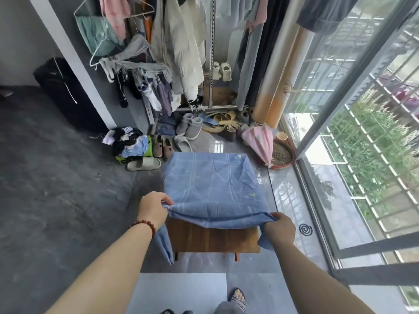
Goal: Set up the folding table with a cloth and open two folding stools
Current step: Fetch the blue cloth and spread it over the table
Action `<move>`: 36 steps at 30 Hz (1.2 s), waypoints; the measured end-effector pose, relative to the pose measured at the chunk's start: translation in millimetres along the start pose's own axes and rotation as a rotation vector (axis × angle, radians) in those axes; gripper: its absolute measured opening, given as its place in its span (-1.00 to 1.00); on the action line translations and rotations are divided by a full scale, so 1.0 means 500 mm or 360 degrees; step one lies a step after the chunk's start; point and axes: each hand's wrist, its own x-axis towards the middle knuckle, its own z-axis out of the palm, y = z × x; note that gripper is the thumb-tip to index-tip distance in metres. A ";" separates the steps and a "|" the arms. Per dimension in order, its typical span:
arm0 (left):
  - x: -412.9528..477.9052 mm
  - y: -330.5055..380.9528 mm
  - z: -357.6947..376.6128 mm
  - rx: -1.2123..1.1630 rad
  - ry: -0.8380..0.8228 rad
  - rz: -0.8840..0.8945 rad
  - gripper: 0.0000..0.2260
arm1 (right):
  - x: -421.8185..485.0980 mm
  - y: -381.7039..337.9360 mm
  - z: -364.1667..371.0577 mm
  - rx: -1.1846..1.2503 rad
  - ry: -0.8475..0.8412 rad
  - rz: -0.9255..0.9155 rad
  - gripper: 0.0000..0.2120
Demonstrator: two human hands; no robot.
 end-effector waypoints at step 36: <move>0.053 -0.360 0.448 0.0505 -0.0303 -0.0032 -0.75 | 0.153 0.345 0.414 -0.0180 -0.0078 0.0000 -0.73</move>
